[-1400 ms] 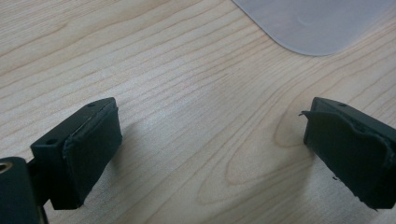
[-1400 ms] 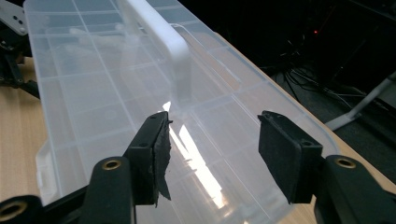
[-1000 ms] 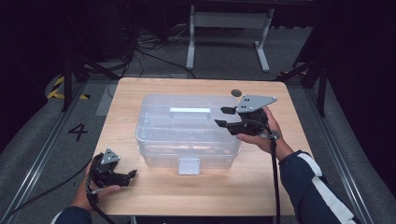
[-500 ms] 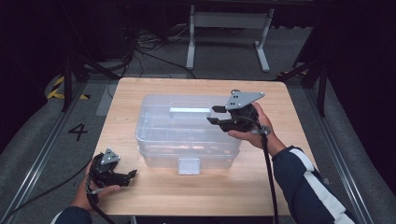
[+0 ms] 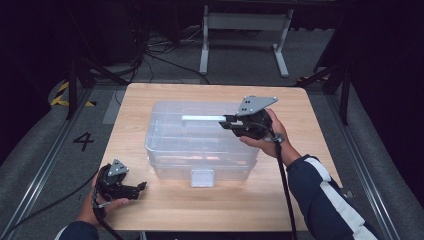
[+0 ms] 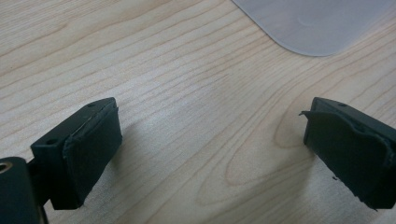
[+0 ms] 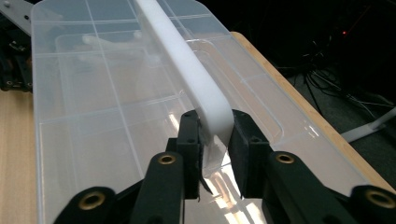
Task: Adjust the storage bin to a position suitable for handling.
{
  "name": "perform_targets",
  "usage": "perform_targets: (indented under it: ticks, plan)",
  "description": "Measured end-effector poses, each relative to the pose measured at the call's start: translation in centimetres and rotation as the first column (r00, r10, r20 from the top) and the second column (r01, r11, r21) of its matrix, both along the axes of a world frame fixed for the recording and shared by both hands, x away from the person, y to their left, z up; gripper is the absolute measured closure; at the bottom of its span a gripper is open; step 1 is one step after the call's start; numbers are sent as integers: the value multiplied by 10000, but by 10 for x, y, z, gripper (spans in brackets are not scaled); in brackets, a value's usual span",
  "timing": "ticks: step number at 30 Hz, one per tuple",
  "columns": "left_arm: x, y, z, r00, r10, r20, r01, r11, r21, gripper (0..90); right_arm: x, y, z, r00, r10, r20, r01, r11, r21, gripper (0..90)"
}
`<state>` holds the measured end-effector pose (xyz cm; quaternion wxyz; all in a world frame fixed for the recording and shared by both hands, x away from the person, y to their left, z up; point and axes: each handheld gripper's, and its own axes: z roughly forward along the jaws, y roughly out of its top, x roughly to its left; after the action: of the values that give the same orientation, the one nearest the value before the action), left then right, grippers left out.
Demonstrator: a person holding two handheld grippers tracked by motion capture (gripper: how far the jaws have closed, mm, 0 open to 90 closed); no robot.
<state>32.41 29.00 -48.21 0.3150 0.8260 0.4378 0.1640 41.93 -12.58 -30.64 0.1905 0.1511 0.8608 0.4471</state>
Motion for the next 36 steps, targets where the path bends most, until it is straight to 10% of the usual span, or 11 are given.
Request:
perform_targets:
  ticks: [16,36]
  plan:
    - [-1,-5,7,9999,-26,137,27,10000,-74,259,2,3,6,10000,-16,-44,15,9995,-303,760]
    - [-12,-15,62,9845,-292,1730,393,9977,-557,437,21,4,24,9977,-279,-618,269,9995,-168,745]
